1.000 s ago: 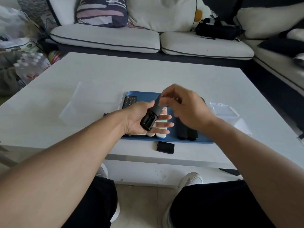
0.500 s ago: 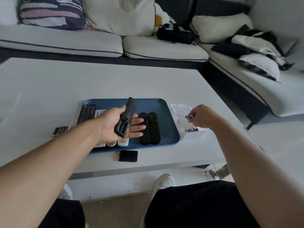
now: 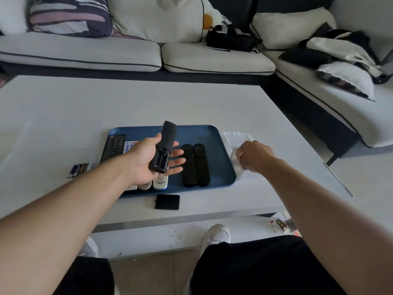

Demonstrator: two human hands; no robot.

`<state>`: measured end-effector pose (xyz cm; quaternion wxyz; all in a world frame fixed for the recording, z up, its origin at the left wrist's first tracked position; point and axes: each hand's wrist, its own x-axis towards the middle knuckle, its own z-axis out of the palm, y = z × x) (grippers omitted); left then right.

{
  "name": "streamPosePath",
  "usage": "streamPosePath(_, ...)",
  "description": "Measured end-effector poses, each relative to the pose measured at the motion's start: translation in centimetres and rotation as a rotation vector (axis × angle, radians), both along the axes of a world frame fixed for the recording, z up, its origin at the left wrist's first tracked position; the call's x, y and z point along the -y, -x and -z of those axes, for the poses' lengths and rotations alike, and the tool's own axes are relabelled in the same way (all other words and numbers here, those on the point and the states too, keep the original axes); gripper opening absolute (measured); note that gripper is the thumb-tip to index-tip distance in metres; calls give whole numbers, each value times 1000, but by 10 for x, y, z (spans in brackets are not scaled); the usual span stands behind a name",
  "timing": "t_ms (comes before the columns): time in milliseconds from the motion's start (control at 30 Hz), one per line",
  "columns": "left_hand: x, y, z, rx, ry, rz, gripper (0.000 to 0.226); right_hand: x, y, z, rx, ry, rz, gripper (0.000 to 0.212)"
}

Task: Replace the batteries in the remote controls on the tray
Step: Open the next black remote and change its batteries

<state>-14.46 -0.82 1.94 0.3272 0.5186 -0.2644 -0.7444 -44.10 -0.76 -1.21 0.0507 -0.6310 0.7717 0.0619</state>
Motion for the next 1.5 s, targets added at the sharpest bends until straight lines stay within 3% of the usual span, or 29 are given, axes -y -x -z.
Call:
streamPosePath(267,-2,0,-2,14,17,-29,50,-1,7,-8,50,136,26,32)
streamPosePath(367,-6,-1,-6,5,27,-47,47,-3,-5,-29,79,233,32,23)
streamPosePath(467,-11,0,-8,2,23,-40,46,-19,-41,-53,339,315,-89,3)
streamPosePath(567,-15,1,-10,11,21,-29,44,-48,-95,-69,584,191,-350,23)
streamPosePath(667,-15,0,-11,16,22,-16,42,-64,-131,-69,428,164,-528,30)
streamPosePath(767,-17,-3,-13,-8,29,-21,41,-66,-143,-64,276,213,-542,21)
streamPosePath(967,-12,-11,-3,-69,5,-3,46,-63,-144,-63,327,146,-478,17)
streamPosePath(1200,-14,-22,1,-24,34,71,29,-55,-145,-60,317,78,-434,15)
streamPosePath(1367,-6,-37,7,148,141,-175,12,-42,-144,-49,250,29,-396,17)
streamPosePath(1500,-2,-56,6,236,208,-284,18,-37,-144,-45,185,-25,-396,16)
